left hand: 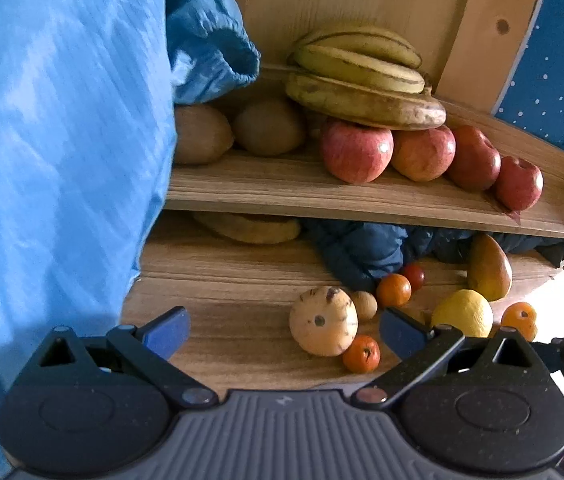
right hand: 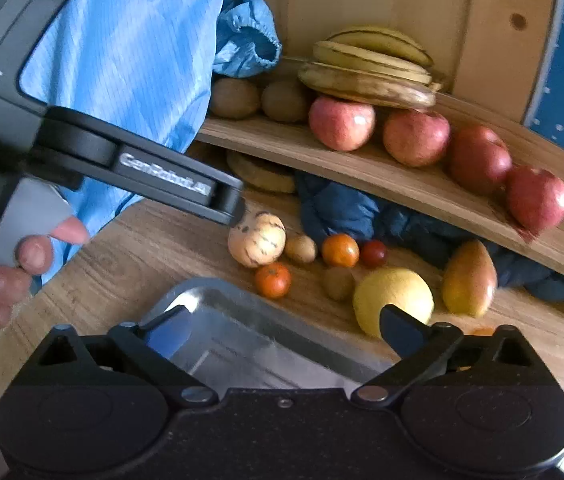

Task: Organize fruits
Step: 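Close the left tool on the pale gourd while the right tool grasps a tangerine, then lift the gourd with the left tool while the right tool lifts the tangerine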

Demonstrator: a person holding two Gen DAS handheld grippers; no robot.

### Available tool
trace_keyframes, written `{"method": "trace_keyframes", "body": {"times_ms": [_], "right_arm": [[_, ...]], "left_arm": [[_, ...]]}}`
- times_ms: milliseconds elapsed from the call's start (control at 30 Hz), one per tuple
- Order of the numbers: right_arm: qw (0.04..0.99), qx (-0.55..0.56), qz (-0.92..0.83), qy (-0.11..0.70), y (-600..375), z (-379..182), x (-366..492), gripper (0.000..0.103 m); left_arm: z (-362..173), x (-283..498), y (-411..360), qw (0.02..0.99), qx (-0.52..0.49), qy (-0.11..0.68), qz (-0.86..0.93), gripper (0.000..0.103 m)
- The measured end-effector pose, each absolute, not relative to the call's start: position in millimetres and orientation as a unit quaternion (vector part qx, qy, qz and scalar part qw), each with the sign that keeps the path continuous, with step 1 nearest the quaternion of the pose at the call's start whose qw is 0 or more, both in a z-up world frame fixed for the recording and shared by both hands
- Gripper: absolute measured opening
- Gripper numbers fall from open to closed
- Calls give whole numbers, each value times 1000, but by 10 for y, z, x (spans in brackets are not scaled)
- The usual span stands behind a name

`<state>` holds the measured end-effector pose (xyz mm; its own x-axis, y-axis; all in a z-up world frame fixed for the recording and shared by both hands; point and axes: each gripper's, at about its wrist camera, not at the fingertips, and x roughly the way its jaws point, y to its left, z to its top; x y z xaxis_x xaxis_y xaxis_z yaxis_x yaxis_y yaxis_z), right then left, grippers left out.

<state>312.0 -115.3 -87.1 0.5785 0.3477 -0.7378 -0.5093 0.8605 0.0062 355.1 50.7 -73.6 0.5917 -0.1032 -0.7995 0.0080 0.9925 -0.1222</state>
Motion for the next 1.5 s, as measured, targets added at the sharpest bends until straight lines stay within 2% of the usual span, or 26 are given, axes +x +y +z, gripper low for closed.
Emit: {"method": "trace_keyframes", "body": {"times_ms": [200,300,500,600,733,933,1067,1367,1500], "right_arm": [[877,-99,233,408,-984,-1026,3289,94],[875,-98,227,415,-903,-1085,3345,87],[868,-97,223,434,-801,-1185,3464,75],[865,-94,222,440,-784,-1220,3536,66],[860,-98,226,448,-727,-1274,3588,57],[859,-98,230,447,-665,-1291,3667,50],[856,-97,227,454,-648,-1322,3710,42],[851,-96,231,462,-609,-1374,3767,32],[851,-93,233,461,-631,-1382,3778,32]], "left_arm": [[-874,3736,520,879,-54,470,-59,102],[-937,3816,523,874,-57,478,-71,99],[-1045,3938,515,863,-65,493,-90,83],[-1082,3976,524,859,-70,497,-97,76],[-1113,4006,534,856,-81,500,-106,71],[-1131,4054,511,852,-87,502,-121,61],[-1147,4073,495,848,-91,505,-130,54],[-1153,4078,506,847,-95,506,-133,53],[-1155,4091,502,847,-95,505,-133,53]]}}
